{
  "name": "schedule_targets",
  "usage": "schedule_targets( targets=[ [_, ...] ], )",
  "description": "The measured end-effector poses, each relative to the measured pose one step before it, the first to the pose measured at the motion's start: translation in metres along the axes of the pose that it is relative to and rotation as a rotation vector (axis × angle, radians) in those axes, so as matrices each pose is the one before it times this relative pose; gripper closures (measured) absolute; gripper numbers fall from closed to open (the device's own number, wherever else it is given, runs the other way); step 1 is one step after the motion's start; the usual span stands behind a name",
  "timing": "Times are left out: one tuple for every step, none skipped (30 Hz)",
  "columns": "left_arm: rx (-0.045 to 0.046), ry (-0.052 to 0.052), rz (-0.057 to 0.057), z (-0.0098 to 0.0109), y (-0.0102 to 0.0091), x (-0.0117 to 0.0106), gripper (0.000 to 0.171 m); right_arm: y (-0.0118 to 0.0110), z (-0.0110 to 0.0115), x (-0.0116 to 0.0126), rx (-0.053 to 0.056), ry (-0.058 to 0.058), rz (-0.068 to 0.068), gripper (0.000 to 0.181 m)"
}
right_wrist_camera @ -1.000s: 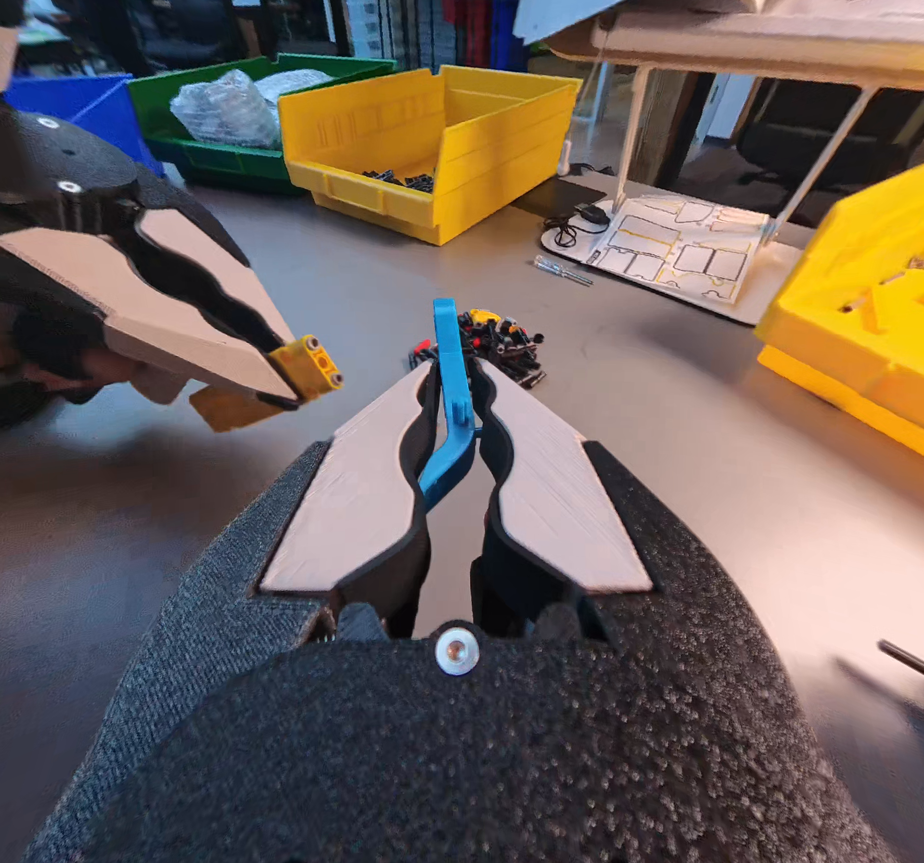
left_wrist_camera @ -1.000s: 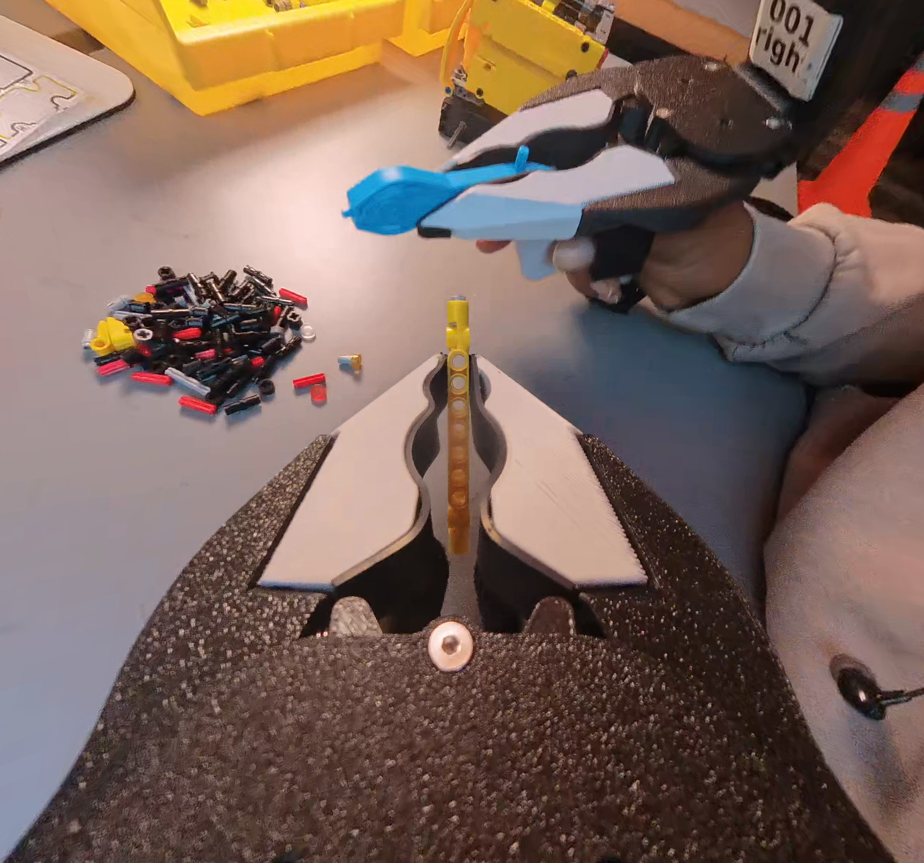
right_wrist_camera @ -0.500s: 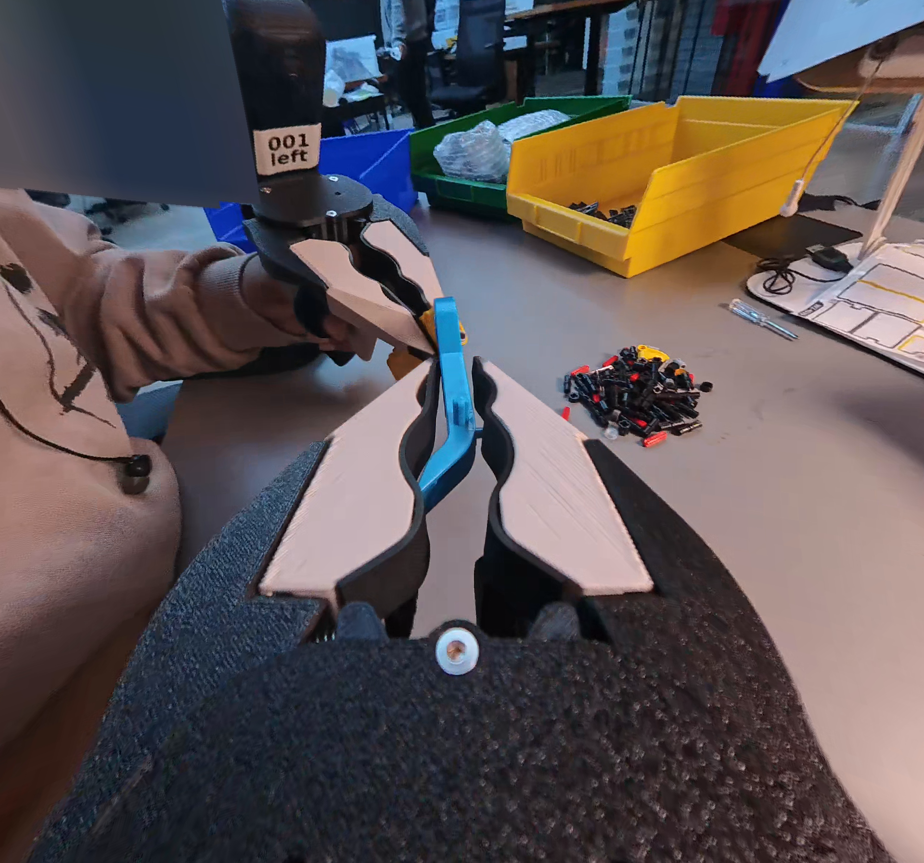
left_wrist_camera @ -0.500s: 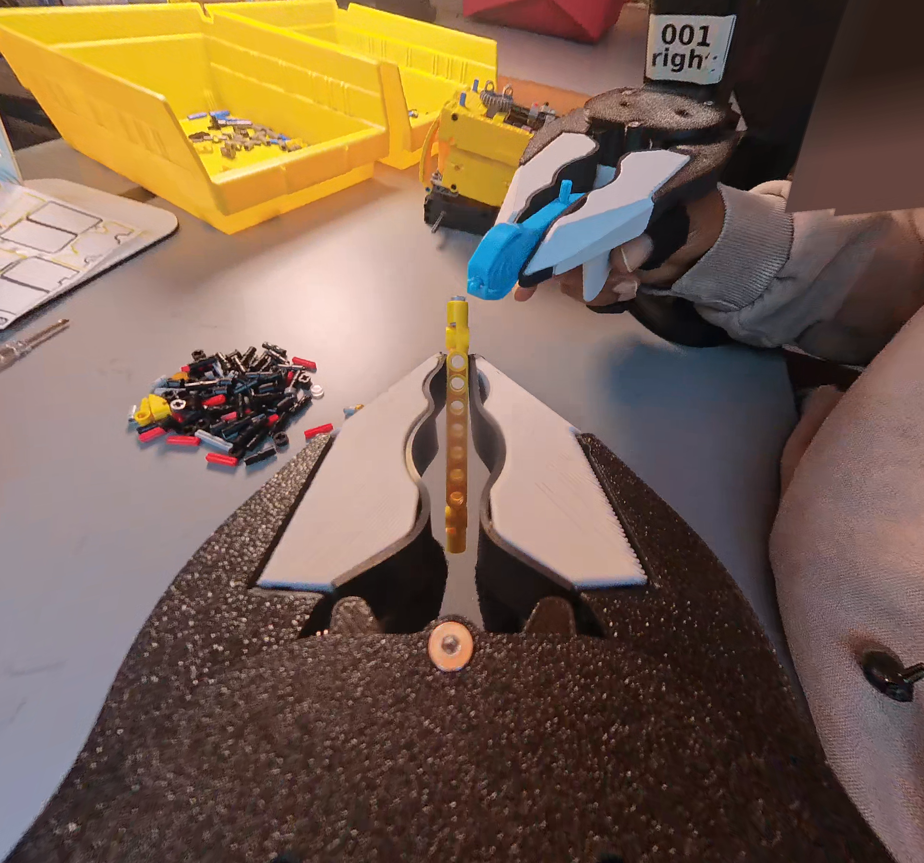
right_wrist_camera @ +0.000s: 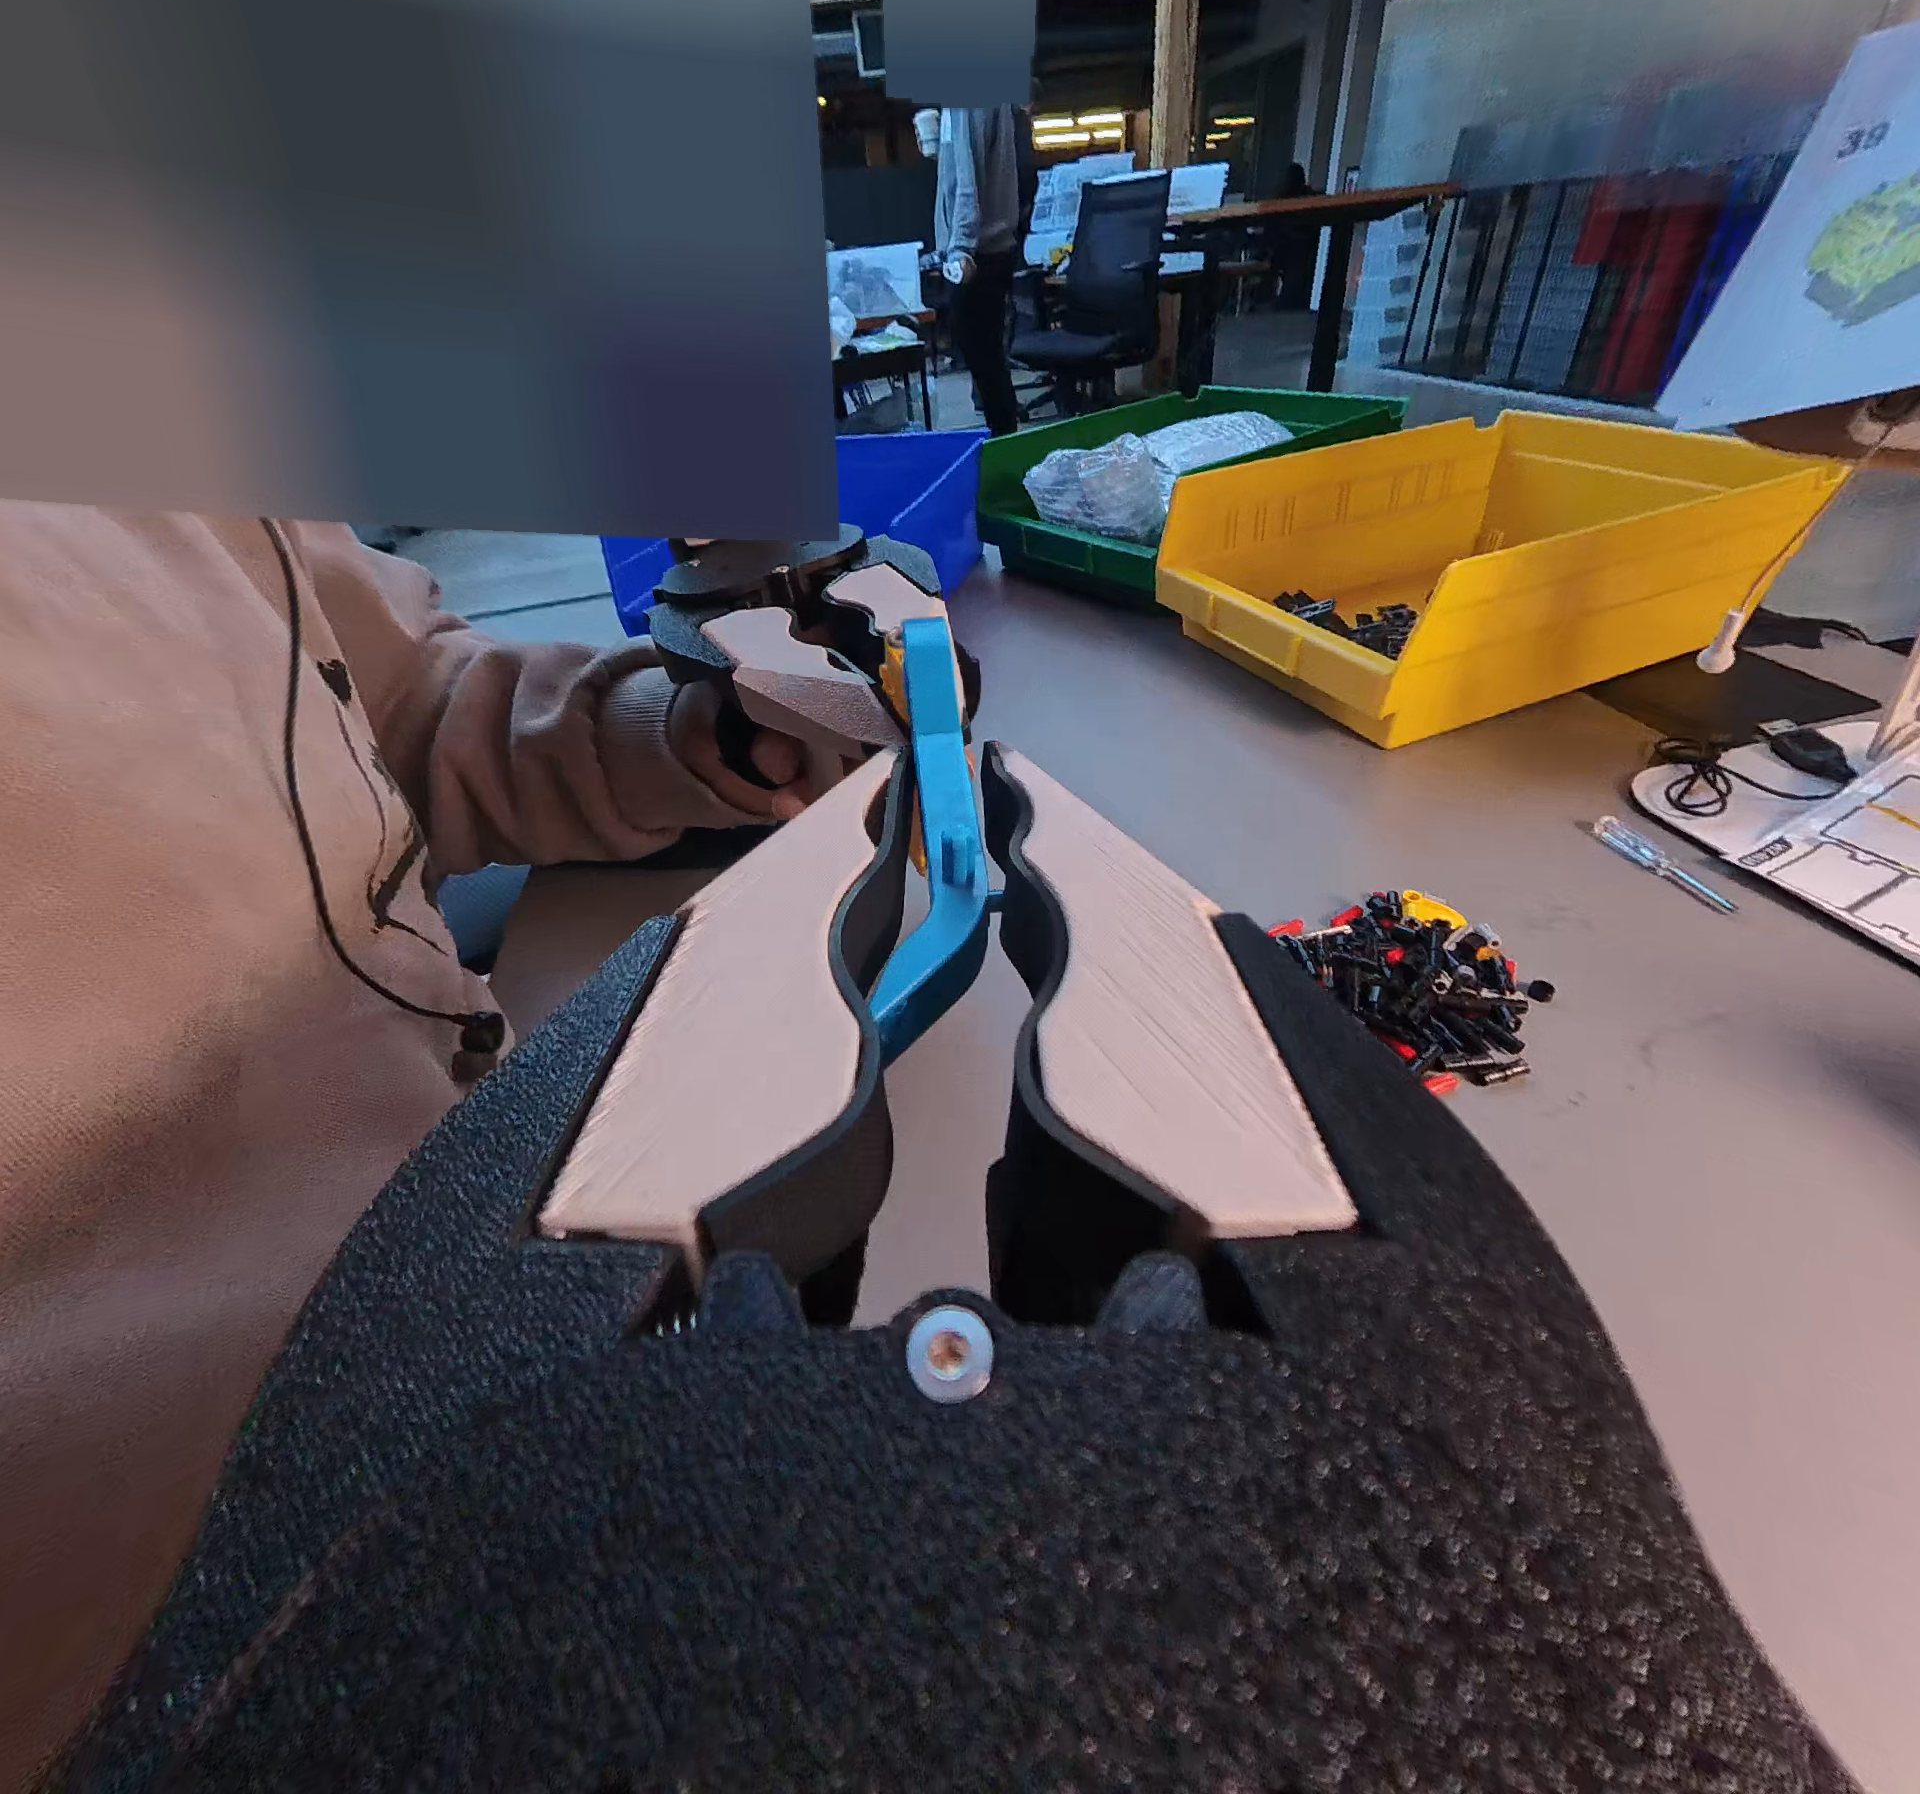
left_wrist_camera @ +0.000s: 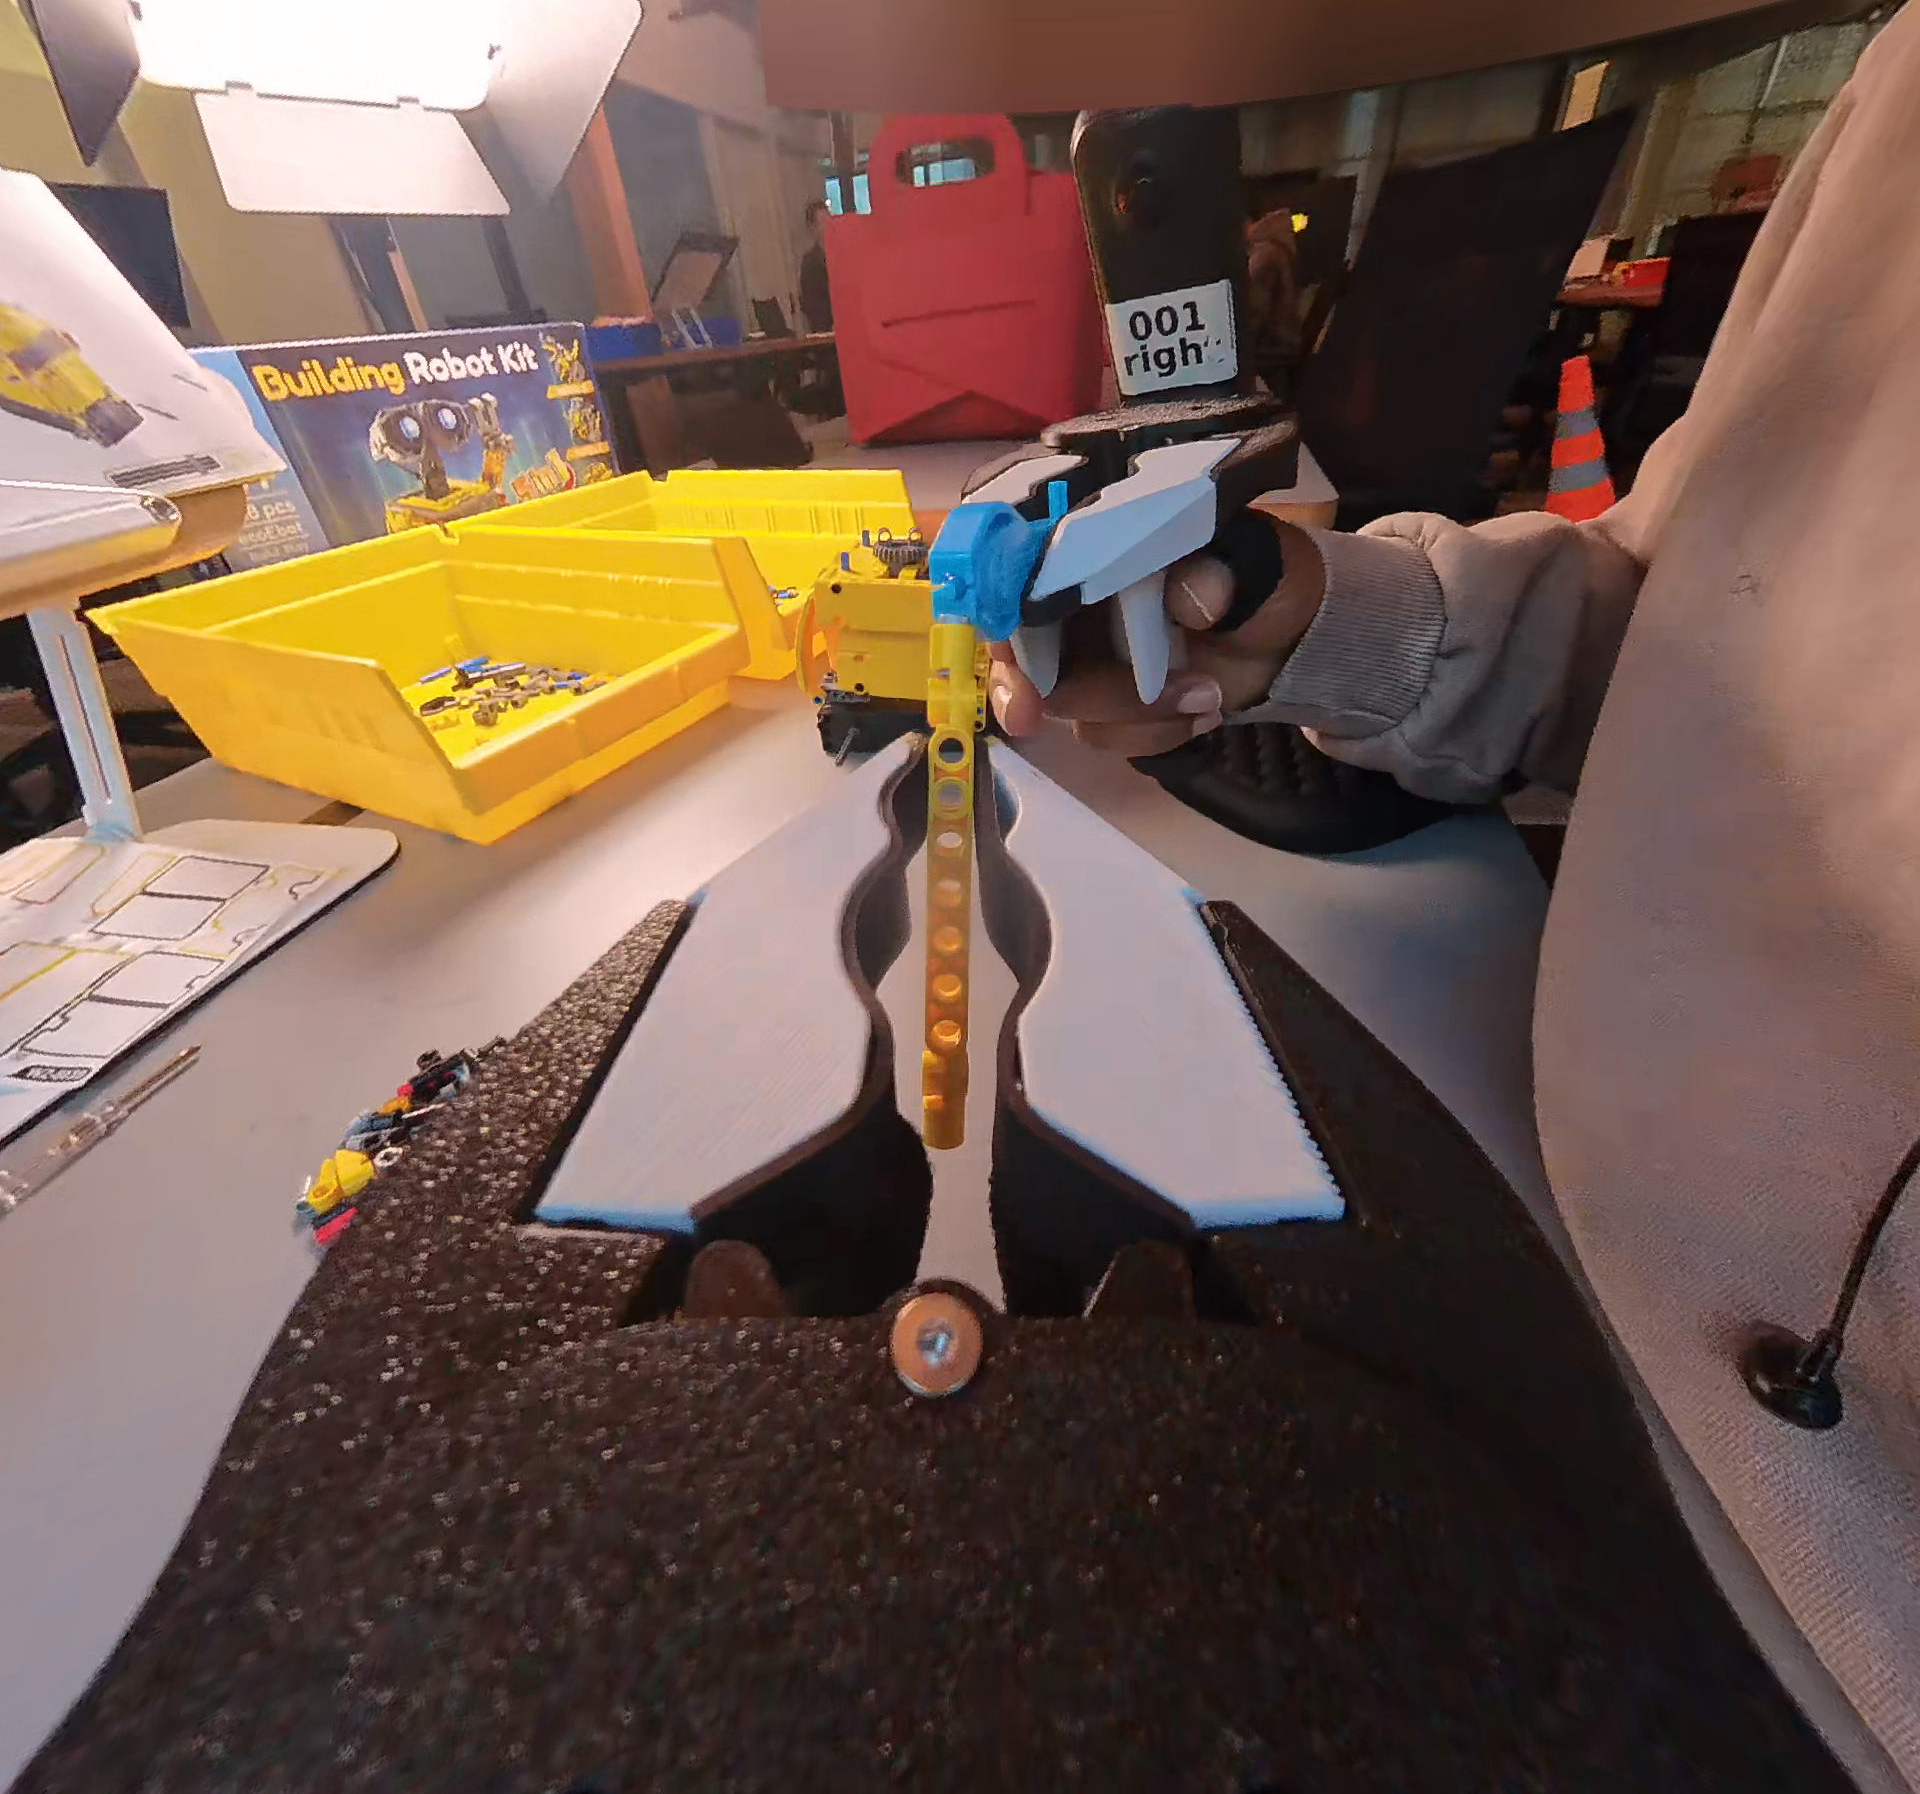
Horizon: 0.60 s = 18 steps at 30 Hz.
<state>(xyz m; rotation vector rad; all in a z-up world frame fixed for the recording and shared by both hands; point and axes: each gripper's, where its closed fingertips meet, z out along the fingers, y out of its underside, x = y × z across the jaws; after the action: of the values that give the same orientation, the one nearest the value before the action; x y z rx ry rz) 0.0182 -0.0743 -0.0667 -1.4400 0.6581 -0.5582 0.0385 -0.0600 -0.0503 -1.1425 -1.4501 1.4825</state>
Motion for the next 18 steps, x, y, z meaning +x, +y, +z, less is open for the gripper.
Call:
schedule_targets(
  targets=[
    [0.01405,0.0024,0.0008,-0.00051,-0.00231,0.00047,0.165,-0.00207,0.00012,-0.00139,0.0036,-0.0024,-0.007,0.169],
    [0.0143,0.0063,0.001,-0.00071,-0.00207,0.00096,0.165,-0.0016,0.00008,-0.00155,0.0022,-0.0047,-0.0056,0.169],
    [0.01258,0.0097,-0.0038,-0.00062,-0.0018,0.00128,0.165,-0.0015,-0.00002,-0.00128,0.002,-0.0038,-0.0033,0.169],
    [0.01007,0.001,0.0012,-0.00057,-0.00139,0.00023,0.165,-0.0011,-0.00013,-0.001,0.0007,-0.0015,-0.0057,0.169],
    [0.00635,0.0015,0.006,-0.00032,-0.00099,0.00044,0.165,-0.00084,-0.00008,-0.00109,-0.0006,-0.0027,-0.0074,0.169],
    [0.00295,0.0041,0.0025,-0.00007,-0.00045,0.00068,0.165,-0.00047,0.0,-0.00093,-0.0013,-0.0025,-0.0054,0.169],
    [0.00488,0.0028,0.0014,-0.00015,-0.00074,0.00052,0.165,-0.00051,-0.00022,-0.00072,-0.0003,-0.0017,-0.0036,0.169],
    [0.00316,0.0029,0.0024,0.00015,-0.00028,0.0006,0.165,-0.00041,-0.00018,-0.00047,0.0003,-0.0018,-0.0026,0.169],
    [0.0021,0.0054,0.0031,0.00023,-0.00024,0.00118,0.165,-0.00028,-0.00037,-0.0003,0.0001,-0.0003,-0.0031,0.169],
    [0.00385,0.0051,0.0024,0.00021,-0.00049,0.00105,0.165,-0.00033,-0.00033,-0.0003,0.0011,-0.0004,-0.0018,0.169],
    [0.00591,0.0057,0.0005,-0.00002,-0.00059,0.0011,0.165,-0.00048,-0.00028,-0.00042,0.0014,-0.002,-0.0002,0.169],
    [0.01091,0.0091,-0.0014,-0.00032,-0.00135,0.00166,0.165,-0.00059,-0.00025,-0.00066,0.0023,-0.0024,-0.0007,0.169],
    [0.01243,0.0069,-0.0027,-0.00042,-0.00177,0.00109,0.165,-0.00101,-0.00024,-0.00065,0.0039,-0.0021,-0.0009,0.169],
    [0.00846,0.004,0.0004,-0.00039,-0.0013,0.00059,0.165,-0.00079,-0.00023,-0.00066,0.0024,-0.0011,-0.0027,0.169],
    [0.00186,0.0028,0.0023,-0.00028,-0.00041,0.00025,0.165,-0.00049,0.00007,-0.00045,0.0001,-0.0006,-0.0023,0.169],
    [0.0008,0.0008,0.0038,-0.00014,-0.00007,0.00021,0.165,-0.00004,0.00002,-0.00017,-0.0025,0.0012,-0.0034,0.169],
    [0.0023,0.0025,0.0023,-0.00006,-0.00017,0.00043,0.165,-0.00025,0.00008,-0.00039,-0.0009,0.0002,-0.0041,0.169],
    [0.00234,0.0037,0.0009,-0.00011,-0.00038,0.00062,0.165,-0.0003,-0.00007,-0.0006,-0.0006,-0.0019,-0.003,0.169]
  ],
)
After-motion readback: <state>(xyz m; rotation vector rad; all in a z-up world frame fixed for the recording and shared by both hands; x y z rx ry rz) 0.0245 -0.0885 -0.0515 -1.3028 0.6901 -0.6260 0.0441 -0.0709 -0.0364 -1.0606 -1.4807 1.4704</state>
